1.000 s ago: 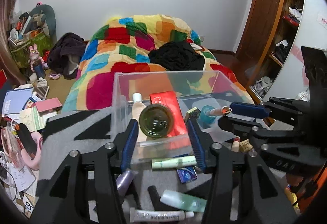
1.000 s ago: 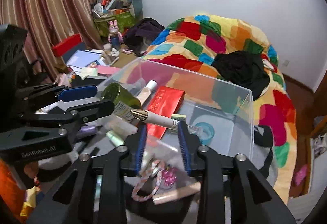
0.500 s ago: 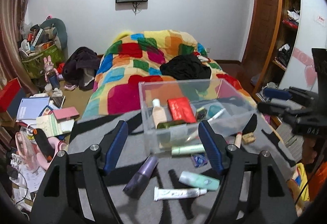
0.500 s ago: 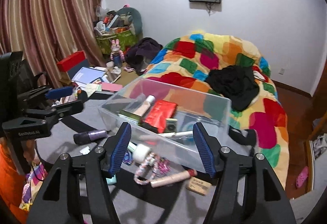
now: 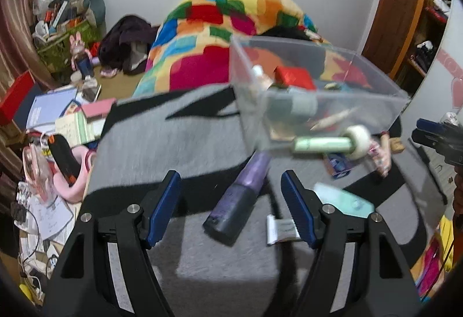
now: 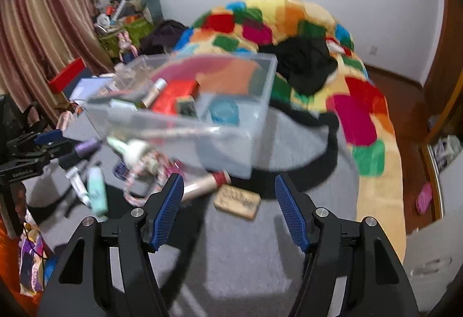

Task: Organize objects
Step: 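Grasp purple bottle with left tool while right grasps wooden eraser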

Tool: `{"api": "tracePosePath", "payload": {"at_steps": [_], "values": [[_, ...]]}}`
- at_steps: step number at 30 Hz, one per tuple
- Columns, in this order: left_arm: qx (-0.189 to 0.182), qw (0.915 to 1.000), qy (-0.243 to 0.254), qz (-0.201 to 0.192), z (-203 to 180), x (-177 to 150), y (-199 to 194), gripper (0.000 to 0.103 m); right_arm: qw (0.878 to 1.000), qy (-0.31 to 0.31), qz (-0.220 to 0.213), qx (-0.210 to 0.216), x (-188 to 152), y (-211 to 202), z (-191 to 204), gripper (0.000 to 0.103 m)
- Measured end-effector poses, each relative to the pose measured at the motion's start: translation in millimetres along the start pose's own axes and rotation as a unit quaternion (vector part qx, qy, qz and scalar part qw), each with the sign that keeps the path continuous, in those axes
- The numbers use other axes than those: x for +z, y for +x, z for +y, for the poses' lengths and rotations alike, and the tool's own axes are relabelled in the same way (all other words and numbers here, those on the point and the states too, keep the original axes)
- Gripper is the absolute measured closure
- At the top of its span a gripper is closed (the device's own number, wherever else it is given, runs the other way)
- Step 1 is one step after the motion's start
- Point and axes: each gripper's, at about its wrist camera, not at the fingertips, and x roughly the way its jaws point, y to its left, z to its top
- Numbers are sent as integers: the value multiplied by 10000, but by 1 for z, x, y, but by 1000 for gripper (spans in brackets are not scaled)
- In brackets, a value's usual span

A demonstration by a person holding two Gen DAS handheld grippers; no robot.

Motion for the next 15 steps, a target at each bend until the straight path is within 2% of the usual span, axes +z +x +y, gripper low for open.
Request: {"api": "tracePosePath", "payload": {"at_steps": [5, 7, 10, 12, 13, 15], "values": [[-61, 9995, -166, 267, 9, -6, 17, 32, 9995, 133, 276, -117, -14, 21, -7, 41], [-87, 9992, -181, 355, 8, -7, 22, 35, 9992, 136, 330, -173, -16, 27, -6, 41], [-50, 9994, -82, 336, 3, -8, 22, 47, 9989, 135, 399, -183, -18, 34, -5, 42], [-115, 9994, -81, 305, 0, -9, 20, 59, 9986, 127, 444, -255, -19, 38, -4, 57], [-126, 9994, -79, 301, -1, -9, 20, 61, 9985, 112, 449, -278, -19, 38, -4, 59], [-84, 9996, -55, 265, -2, -10, 19, 75, 9988, 112, 419, -247, -19, 37, -4, 64]]}}
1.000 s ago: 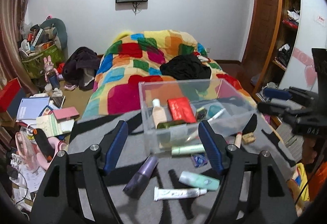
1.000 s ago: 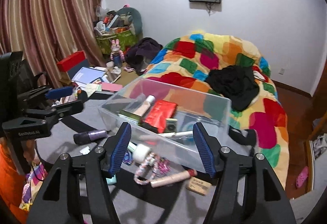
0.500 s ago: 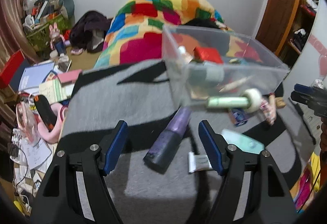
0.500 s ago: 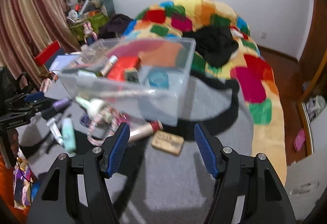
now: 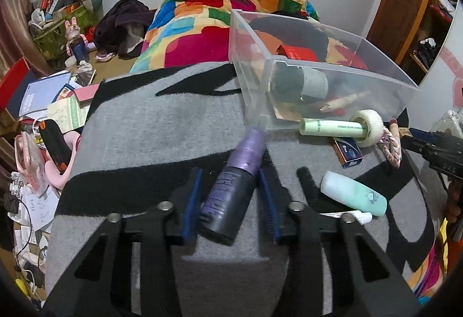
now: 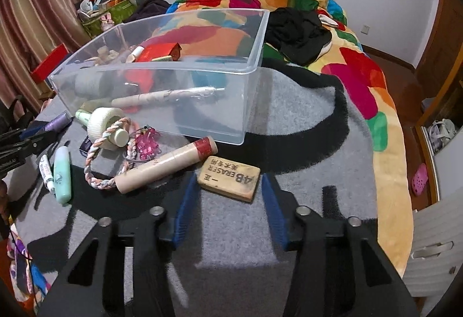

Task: Organize objects
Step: 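Grasp purple bottle with left tool while right grasps wooden eraser, then lower purple bottle into bin with left tool while right releases eraser inside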

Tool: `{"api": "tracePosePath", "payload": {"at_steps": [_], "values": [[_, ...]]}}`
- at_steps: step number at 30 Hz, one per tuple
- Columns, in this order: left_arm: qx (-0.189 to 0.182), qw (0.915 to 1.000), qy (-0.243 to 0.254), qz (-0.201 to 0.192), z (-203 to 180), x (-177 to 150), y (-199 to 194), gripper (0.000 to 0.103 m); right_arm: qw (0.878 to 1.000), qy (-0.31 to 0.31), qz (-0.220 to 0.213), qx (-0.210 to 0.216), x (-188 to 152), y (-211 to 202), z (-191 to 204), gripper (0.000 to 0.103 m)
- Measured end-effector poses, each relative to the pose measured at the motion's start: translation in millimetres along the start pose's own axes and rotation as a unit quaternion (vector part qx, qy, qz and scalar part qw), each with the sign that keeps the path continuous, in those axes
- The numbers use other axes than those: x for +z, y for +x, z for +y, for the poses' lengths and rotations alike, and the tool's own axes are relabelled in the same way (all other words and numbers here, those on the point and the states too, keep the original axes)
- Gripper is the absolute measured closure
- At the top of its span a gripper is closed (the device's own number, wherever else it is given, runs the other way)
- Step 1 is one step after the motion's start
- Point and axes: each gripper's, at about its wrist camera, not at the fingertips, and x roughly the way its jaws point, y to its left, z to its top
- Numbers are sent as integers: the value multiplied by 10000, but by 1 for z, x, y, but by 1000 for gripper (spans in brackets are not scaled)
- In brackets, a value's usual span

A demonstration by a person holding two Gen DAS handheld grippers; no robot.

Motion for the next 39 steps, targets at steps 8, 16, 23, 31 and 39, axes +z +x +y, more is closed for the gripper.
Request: {"api": "tracePosePath", "payload": {"at_steps": [8, 16, 23, 31, 39], "values": [[23, 9997, -73, -245, -1, -4, -15, 78, 9999, -114, -94, -70, -9, -9, 2, 64], [-22, 9975, -115, -690, -5, 3, -51, 78, 9988, 19, -486, 82, -4, -43, 0, 64], [-137, 9938, -46, -1102, -16, 17, -78, 78, 9950, 36, -960, 268, 16, -74, 9, 64], [-331, 9908, 50, -1313, -32, 46, -79, 78, 9909, -39, -1304, 342, 44, -83, 22, 64], [-452, 9929, 98, -1096, -43, 72, -49, 78, 9935, -111, -1083, 334, 69, -52, 32, 64]]}}
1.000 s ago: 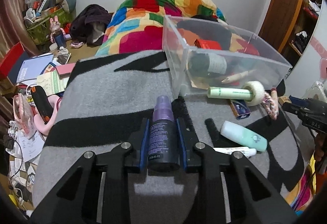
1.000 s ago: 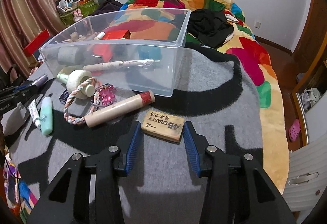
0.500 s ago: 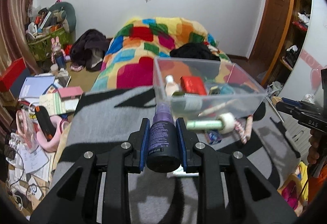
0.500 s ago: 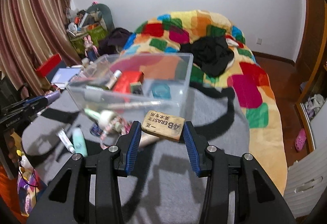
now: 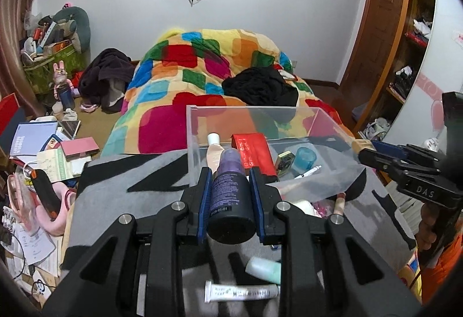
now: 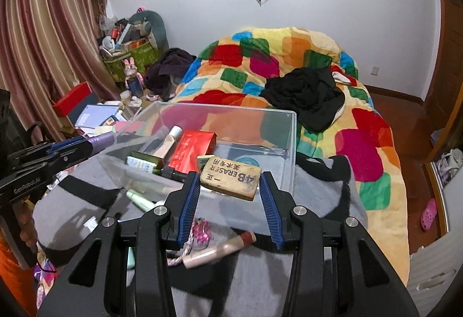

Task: Organize objects
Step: 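Lower purple bottle into bin with left tool while right releases eraser inside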

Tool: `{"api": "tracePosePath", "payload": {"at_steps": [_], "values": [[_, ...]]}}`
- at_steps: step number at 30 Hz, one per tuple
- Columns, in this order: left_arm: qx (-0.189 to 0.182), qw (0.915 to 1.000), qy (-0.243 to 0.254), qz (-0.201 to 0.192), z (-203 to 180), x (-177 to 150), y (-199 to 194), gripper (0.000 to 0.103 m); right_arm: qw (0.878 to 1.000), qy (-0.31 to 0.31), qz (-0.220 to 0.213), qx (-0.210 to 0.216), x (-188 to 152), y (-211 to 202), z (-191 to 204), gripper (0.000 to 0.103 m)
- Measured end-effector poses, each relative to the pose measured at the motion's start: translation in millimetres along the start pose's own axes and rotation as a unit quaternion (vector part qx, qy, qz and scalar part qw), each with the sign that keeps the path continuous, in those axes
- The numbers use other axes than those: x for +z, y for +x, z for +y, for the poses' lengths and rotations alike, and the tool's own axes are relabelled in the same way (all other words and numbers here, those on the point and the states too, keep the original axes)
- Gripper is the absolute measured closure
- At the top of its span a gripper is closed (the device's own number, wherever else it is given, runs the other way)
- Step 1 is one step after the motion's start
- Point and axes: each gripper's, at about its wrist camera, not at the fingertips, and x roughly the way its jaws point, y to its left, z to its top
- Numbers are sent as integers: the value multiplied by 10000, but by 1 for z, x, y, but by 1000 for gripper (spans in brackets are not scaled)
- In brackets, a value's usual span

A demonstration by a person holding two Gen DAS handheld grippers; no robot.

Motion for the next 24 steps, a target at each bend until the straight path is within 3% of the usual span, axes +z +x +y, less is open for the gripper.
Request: {"api": "tracePosePath", "payload": {"at_steps": [15, 24], "values": [[-49, 9992, -4, 388, -3, 11, 48, 78, 9986, -145, 492, -83, 11, 56, 7, 64], [-94, 9991, 219, 355, -16, 9, 47, 78, 9982, -236, 555, -16, 11, 63, 15, 63]]}}
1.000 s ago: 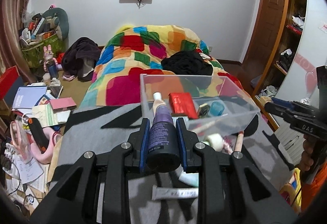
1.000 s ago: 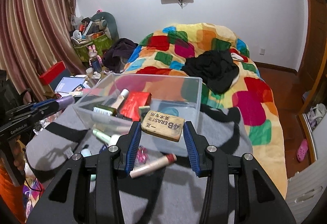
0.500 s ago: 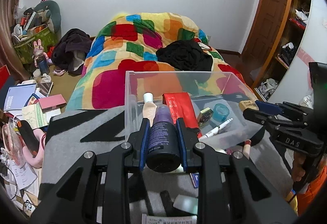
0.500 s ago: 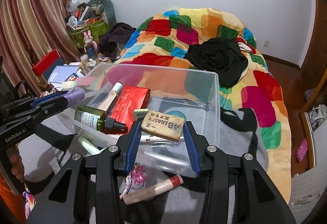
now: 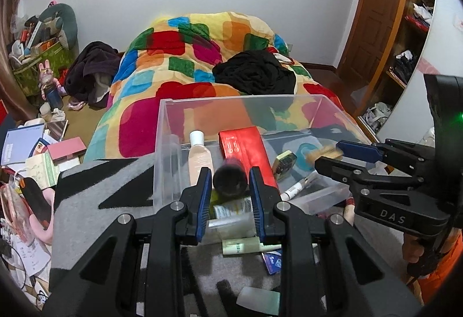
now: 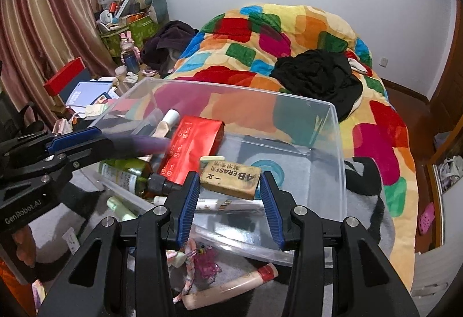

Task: Organize objects
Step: 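Lower purple bottle into bin with left tool while right releases eraser inside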

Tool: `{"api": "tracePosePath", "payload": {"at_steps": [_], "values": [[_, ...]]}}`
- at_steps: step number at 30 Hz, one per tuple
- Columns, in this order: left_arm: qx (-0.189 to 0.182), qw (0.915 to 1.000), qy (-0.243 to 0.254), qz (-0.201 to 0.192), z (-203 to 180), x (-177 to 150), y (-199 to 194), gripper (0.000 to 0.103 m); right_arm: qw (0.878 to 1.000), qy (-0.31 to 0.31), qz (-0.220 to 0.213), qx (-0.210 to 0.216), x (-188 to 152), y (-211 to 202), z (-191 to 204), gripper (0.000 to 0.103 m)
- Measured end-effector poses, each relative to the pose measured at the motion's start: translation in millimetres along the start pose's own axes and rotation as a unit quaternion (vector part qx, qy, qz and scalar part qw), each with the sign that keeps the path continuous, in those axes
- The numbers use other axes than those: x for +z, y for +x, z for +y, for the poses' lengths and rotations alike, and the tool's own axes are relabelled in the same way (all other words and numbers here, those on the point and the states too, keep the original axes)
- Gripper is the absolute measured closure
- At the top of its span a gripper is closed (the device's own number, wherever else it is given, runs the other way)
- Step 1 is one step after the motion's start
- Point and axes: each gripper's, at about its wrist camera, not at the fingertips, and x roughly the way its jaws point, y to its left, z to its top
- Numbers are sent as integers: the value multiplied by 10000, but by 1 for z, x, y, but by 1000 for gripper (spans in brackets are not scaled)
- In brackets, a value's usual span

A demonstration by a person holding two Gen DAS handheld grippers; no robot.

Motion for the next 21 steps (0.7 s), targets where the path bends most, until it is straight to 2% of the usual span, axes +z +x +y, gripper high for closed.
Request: {"api": "tracePosePath", "payload": {"at_steps": [4, 6, 10, 14, 18, 21], "values": [[-30, 10000, 26, -26, -2, -1, -5, 75, 10000, -51, -24, 47, 0, -7, 2, 58], [-11, 10000, 31, -45, -4, -3, -7, 68, 9999, -104, -112, -1, -2, -14, 4, 53], [93, 9998, 76, -146, -5, -9, -17, 57, 9994, -216, -263, -65, -5, -27, 9, 51], [194, 9994, 62, -287, -4, -14, -31, 39, 9989, -273, -369, -117, -11, -41, 12, 47], [259, 9990, 78, -358, -2, -24, -44, 28, 9985, -245, -461, -171, -21, -53, 10, 41], [301, 9990, 110, -315, 1, -35, -50, 25, 9984, -230, -464, -246, -33, -60, 9, 38]]}}
